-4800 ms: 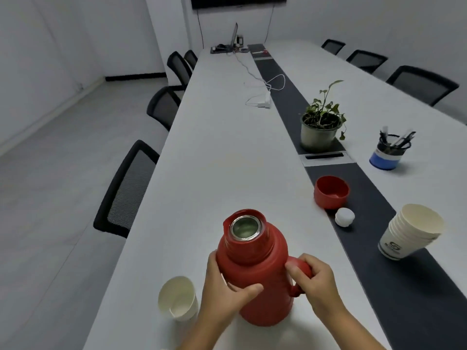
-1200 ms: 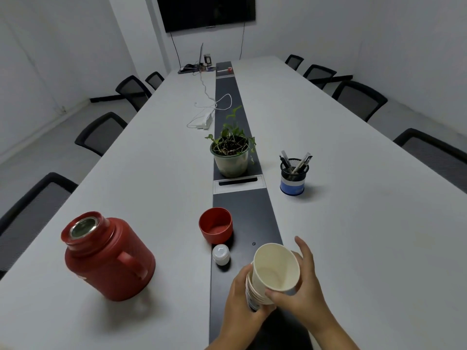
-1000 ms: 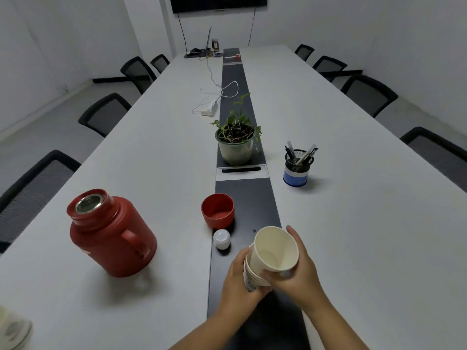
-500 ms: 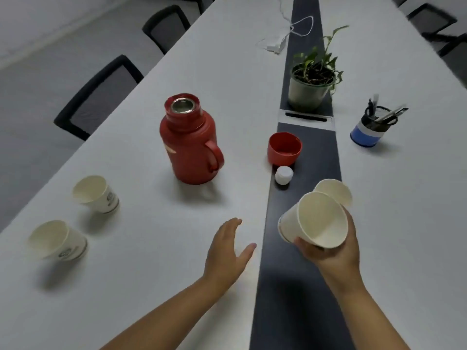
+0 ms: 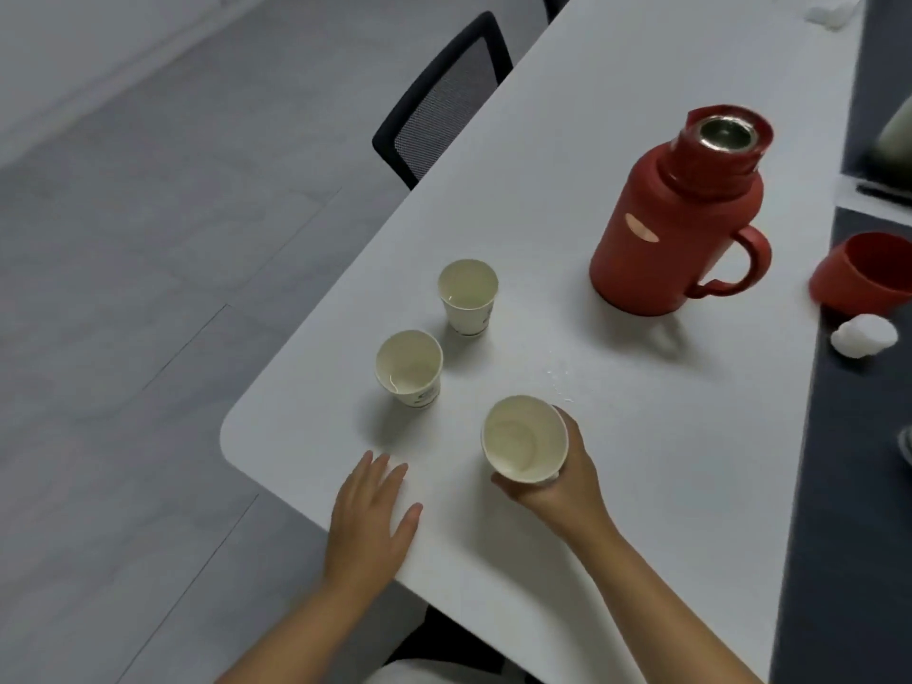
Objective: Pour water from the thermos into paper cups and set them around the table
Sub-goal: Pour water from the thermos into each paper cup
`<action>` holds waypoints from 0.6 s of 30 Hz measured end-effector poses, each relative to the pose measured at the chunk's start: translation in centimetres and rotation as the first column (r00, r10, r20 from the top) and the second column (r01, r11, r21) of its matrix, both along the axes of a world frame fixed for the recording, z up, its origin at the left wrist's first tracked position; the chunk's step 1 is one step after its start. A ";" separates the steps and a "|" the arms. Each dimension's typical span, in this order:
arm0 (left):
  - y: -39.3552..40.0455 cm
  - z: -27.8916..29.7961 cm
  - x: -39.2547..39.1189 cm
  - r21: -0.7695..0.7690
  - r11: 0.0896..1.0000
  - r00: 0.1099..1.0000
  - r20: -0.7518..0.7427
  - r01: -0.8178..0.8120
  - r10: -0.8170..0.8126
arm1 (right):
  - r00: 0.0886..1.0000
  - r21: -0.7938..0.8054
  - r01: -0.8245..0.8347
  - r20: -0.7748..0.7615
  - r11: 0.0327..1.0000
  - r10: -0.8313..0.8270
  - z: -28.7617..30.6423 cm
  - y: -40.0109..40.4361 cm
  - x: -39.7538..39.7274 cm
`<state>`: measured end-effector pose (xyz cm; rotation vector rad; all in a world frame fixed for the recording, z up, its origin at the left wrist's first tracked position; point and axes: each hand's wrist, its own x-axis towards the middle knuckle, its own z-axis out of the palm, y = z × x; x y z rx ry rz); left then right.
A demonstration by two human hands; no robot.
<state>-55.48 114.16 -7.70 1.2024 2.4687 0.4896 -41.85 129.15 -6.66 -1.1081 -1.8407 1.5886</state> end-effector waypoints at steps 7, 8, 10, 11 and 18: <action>0.0 -3.0 -4.6 -0.235 0.970 0.986 -0.140 0.054 -0.089 | 0.955 0.031 0.295 0.014 0.955 -0.295 -1.3 2.1 -3.8; 0.1 -3.0 -4.7 -0.234 0.971 0.985 -0.144 0.055 -0.091 | 0.942 0.034 0.335 0.011 0.942 -0.335 -1.2 2.9 -4.1; 0.2 -3.2 -4.7 -0.242 0.968 0.981 -0.164 0.064 -0.105 | 0.916 0.030 0.400 -0.020 0.916 -0.400 -0.9 4.7 -4.7; 0.2 -3.3 -4.7 -0.241 0.969 0.981 -0.164 0.062 -0.103 | 0.906 0.023 0.422 -0.041 0.906 -0.421 -0.7 5.6 -5.0; 0.0 -3.7 -4.9 -0.258 0.964 0.985 -0.143 0.057 -0.097 | 0.908 0.043 0.419 -0.011 0.907 -0.418 -1.1 7.9 -6.4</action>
